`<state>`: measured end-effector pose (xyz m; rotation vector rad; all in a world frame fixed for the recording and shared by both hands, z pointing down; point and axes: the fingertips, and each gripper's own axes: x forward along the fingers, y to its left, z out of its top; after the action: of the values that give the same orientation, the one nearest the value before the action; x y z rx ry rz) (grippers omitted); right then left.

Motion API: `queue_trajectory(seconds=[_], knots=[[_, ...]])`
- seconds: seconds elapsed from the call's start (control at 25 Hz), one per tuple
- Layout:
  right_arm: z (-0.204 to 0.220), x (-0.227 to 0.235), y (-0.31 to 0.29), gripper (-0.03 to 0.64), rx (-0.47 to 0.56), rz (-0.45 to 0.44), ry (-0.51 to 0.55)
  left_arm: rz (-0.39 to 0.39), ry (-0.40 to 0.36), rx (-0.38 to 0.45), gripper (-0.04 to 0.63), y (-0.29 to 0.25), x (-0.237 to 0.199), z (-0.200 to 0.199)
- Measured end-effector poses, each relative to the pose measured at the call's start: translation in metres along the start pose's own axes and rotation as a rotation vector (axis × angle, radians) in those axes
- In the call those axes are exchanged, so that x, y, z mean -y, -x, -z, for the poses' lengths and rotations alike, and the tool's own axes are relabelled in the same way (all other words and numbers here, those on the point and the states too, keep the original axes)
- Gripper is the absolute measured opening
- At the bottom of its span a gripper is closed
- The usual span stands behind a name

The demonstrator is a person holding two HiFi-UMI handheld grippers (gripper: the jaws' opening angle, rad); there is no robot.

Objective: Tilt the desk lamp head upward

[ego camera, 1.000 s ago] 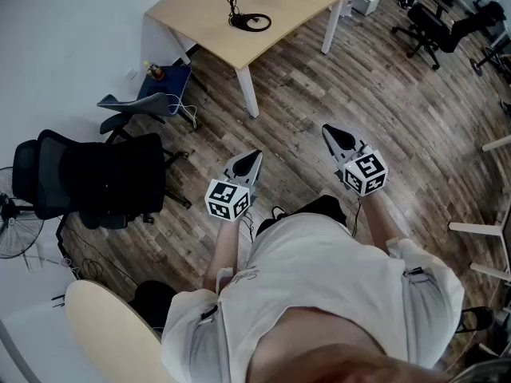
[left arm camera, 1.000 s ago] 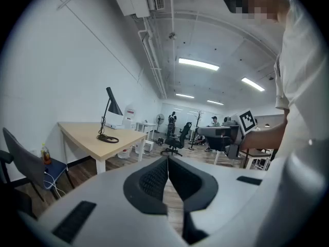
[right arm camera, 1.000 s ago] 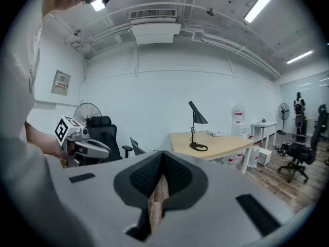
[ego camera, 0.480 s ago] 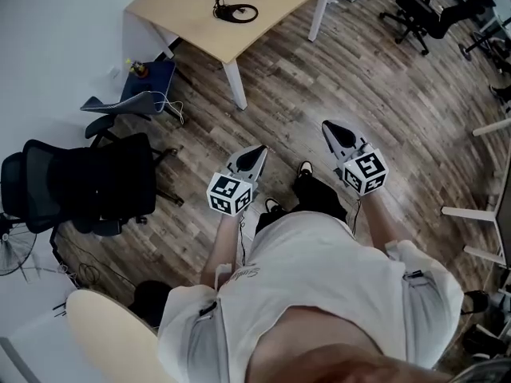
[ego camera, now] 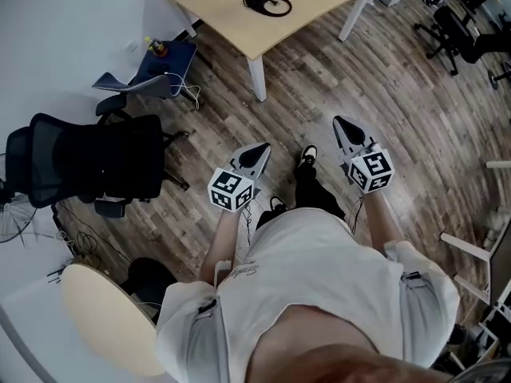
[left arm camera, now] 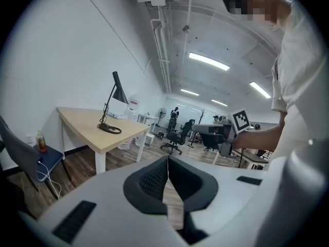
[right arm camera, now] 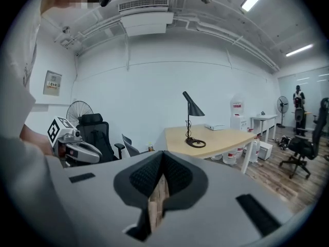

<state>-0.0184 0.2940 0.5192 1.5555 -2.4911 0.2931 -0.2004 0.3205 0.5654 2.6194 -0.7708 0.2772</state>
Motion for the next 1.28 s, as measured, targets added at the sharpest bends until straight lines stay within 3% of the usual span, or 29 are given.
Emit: queue_trajectory(seconds=[0.24,0.44,0.8,1.04,1.28], knots=[[-0.031,0.052,-0.085,-0.005,0.043,-0.060,0.016,-0.108,-0.011,-0.031,0.015,-0.037,-0.055,-0.036],[-0.052,0.108,-0.139,-0.005,0.034,-0.131,0.024,-0.170,-0.018,-0.010,0.015,-0.089,-0.083,-0.086],[-0.079,0.198,-0.216,-0.005,0.053,-0.219,0.018,-0.256,0.049,0.027,0.015,-0.180,-0.128,-0.137],[-0.085,0.221,-0.222,-0.005,0.093,-0.228,-0.034,-0.243,0.036,0.016,0.015,-0.221,-0.126,-0.157],[-0.066,0.241,-0.213,-0.005,0.056,-0.209,-0.039,-0.195,-0.003,-0.018,0.015,-0.258,-0.130,-0.165]])
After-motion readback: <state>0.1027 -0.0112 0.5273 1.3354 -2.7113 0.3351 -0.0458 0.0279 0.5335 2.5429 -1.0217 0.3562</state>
